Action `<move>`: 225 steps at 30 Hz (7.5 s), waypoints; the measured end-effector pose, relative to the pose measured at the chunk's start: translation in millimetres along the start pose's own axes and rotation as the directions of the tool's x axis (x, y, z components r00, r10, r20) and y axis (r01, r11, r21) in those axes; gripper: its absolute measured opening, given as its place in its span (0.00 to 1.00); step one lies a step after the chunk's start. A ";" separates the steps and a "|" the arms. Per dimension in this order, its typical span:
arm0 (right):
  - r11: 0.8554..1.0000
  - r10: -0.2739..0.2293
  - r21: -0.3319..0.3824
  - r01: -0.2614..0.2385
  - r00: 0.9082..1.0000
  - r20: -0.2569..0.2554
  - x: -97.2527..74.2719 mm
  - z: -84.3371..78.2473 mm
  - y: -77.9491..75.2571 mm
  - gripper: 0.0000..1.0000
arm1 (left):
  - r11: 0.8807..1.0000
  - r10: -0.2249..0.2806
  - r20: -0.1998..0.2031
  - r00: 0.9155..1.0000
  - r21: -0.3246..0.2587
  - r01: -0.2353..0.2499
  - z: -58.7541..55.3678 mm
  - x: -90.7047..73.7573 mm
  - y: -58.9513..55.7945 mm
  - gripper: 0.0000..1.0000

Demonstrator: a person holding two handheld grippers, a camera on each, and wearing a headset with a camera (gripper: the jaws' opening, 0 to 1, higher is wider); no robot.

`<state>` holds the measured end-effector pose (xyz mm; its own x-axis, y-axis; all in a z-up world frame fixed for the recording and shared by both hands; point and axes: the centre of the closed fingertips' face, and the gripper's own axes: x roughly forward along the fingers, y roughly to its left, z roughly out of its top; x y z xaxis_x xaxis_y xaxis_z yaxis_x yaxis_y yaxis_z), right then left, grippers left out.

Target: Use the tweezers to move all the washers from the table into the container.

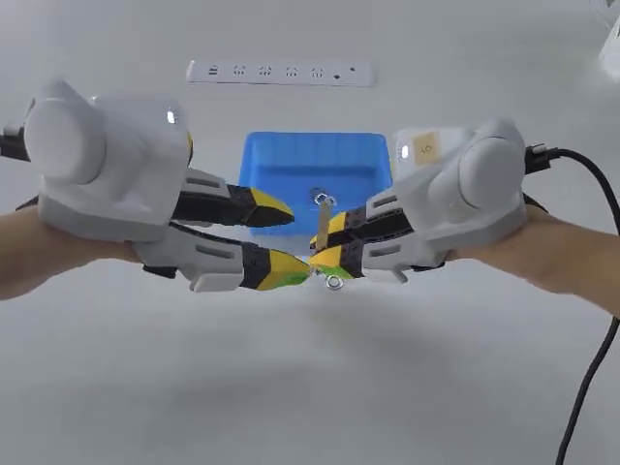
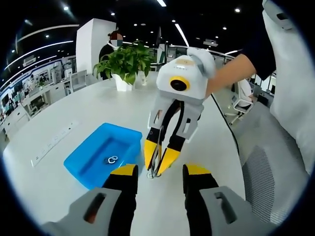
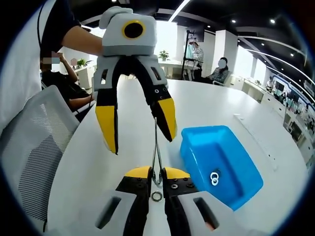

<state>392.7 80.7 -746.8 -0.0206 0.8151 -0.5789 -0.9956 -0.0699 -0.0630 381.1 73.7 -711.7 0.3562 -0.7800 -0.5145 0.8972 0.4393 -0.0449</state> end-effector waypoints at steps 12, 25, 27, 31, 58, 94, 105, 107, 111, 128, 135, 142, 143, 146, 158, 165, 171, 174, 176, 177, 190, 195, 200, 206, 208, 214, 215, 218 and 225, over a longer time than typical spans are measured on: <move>0.999 -0.036 -0.010 0.036 0.999 0.026 -27.4 22.5 -3.3 0.09 | 0.989 0.135 0.049 0.990 -0.064 -0.132 -12.0 -32.2 6.1 0.60; 0.995 -0.085 -0.038 0.088 0.995 0.060 -56.5 45.7 -27.8 0.09 | 0.983 0.165 0.059 0.985 -0.086 -0.160 -17.0 -32.5 -21.0 0.80; 0.995 -0.090 -0.046 0.092 0.994 0.060 -58.6 48.4 -31.3 0.09 | 0.983 0.168 0.057 0.984 -0.087 -0.163 -17.3 -32.1 -20.1 0.81; 0.993 -0.096 -0.059 0.099 0.993 0.063 -61.6 53.1 -38.7 0.09 | 0.981 0.177 0.081 0.981 -0.099 -0.169 -12.7 -31.0 -19.6 0.85; 0.992 -0.123 0.019 0.123 0.992 -0.002 -7.7 9.3 -114.0 0.10 | 0.979 0.175 0.000 0.985 -0.104 -0.174 -44.7 -30.3 -21.6 0.99; 0.989 -0.123 0.079 0.124 0.992 -0.019 4.6 -1.3 -109.7 0.11 | 0.972 0.212 -0.006 0.977 -0.105 -0.211 -38.6 -37.7 -8.9 0.99; 0.986 -0.138 0.098 0.136 0.990 0.011 -8.4 7.5 -110.7 0.11 | 0.969 0.231 0.040 0.972 -0.099 -0.226 -16.7 -40.3 10.9 0.99; 0.987 -0.133 0.090 0.131 0.991 0.006 -8.7 7.5 -106.8 0.11 | 0.969 0.234 0.063 0.970 -0.094 -0.228 -6.8 -38.2 20.6 0.99; 0.991 -0.115 0.071 0.115 0.993 -0.004 -8.6 9.0 -101.3 0.11 | 0.968 0.240 0.124 0.963 -0.103 -0.228 17.2 -30.4 42.8 0.99; 0.998 -0.064 0.019 0.064 0.998 -0.006 -7.0 22.8 -83.6 0.11 | 0.979 0.190 0.237 0.953 0.027 -0.202 81.6 4.3 80.5 0.76; 0.999 -0.053 0.005 0.053 0.999 -0.012 -9.3 22.9 -78.4 0.11 | 0.984 0.170 0.247 0.954 0.009 -0.178 87.3 9.4 80.3 0.57; 0.999 -0.052 0.008 0.052 0.999 -0.014 -10.7 21.5 -77.1 0.11 | 0.990 0.140 0.243 0.960 -0.017 -0.140 87.6 10.0 74.9 0.25; 0.999 -0.050 0.008 0.050 0.999 -0.016 -10.7 20.9 -76.7 0.11 | 0.991 0.135 0.242 0.961 -0.013 -0.136 87.7 10.1 74.2 0.24; 0.999 -0.043 0.009 0.043 0.999 -0.019 -10.4 19.7 -74.8 0.11 | 0.994 0.109 0.227 0.968 -0.002 -0.112 85.7 11.4 70.6 0.24; 1.000 -0.025 0.007 0.025 1.000 -0.017 -9.1 21.1 -71.3 0.11 | 0.997 0.076 0.221 0.972 0.010 -0.080 85.6 11.0 63.2 0.10; 1.000 -0.011 -0.010 0.011 1.000 -0.025 -7.9 21.9 -67.6 0.11 | 0.997 0.067 0.221 0.973 0.027 -0.075 87.0 8.8 61.1 0.07; 1.000 -0.012 -0.014 0.012 1.000 -0.028 -8.4 21.8 -66.4 0.12 | 0.992 0.085 0.205 0.975 0.071 -0.102 86.1 8.1 62.5 0.05; 1.000 -0.028 -0.011 0.028 0.999 -0.019 -10.9 24.5 -69.9 0.12 | 0.991 0.093 0.214 0.972 0.077 -0.112 89.1 6.7 63.9 0.04; 0.999 -0.034 -0.012 0.034 0.999 -0.016 -11.9 26.3 -71.3 0.12 | 0.988 0.102 0.221 0.970 0.087 -0.124 91.7 5.5 65.8 0.04; 0.999 -0.041 -0.012 0.041 0.999 -0.015 -12.5 27.8 -72.3 0.12 | 0.989 0.101 0.224 0.969 0.086 -0.123 93.0 4.9 65.9 0.04; 0.997 -0.071 -0.019 0.070 0.997 -0.020 -15.0 27.9 -70.5 0.31 | 0.985 0.123 0.228 0.966 0.091 -0.147 102.0 -3.3 68.2 0.04; 0.995 -0.090 -0.029 0.090 0.996 0.015 -23.4 28.6 -63.0 0.66 | 0.988 0.110 0.260 0.959 0.076 -0.134 110.9 -10.8 60.9 0.04; 0.992 -0.124 -0.019 0.124 0.992 0.013 -36.4 21.4 -52.8 0.73 | 0.988 0.108 0.261 0.959 0.079 -0.133 112.7 -14.5 53.3 0.04; 0.991 -0.129 0.032 0.128 0.991 0.028 -48.5 9.2 -26.0 0.85 | 0.985 0.121 0.275 0.954 0.087 -0.150 118.1 -16.3 42.0 0.04; 0.990 -0.136 0.033 0.135 0.990 0.031 -52.7 4.7 -16.3 0.86 | 0.986 0.121 0.287 0.950 0.074 -0.148 119.6 -17.2 38.0 0.04; 0.990 -0.131 0.060 0.129 0.991 0.020 -63.6 -12.6 3.9 0.97 | 0.989 0.112 0.279 0.954 0.058 -0.133 113.9 -14.4 25.4 0.04; 0.989 -0.131 0.066 0.130 0.991 0.015 -65.4 -16.2 6.9 0.98 | 0.990 0.112 0.277 0.954 0.058 -0.132 112.0 -13.3 22.3 0.04; 0.988 -0.135 0.077 0.134 0.991 0.007 -68.9 -22.3 11.9 1.00 | 0.992 0.105 0.278 0.955 0.039 -0.120 106.7 -9.5 14.4 0.04; 0.982 -0.151 0.114 0.148 0.989 0.010 -77.6 -29.0 24.0 1.00 | 0.994 0.090 0.288 0.953 0.037 -0.105 96.7 -2.6 0.1 0.04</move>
<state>373.0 -0.9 -727.0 0.1286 0.8223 -0.5543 -0.9915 0.1176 -0.0556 405.5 32.6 -627.6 0.4958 -0.8323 -0.2479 0.8637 0.5023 0.0407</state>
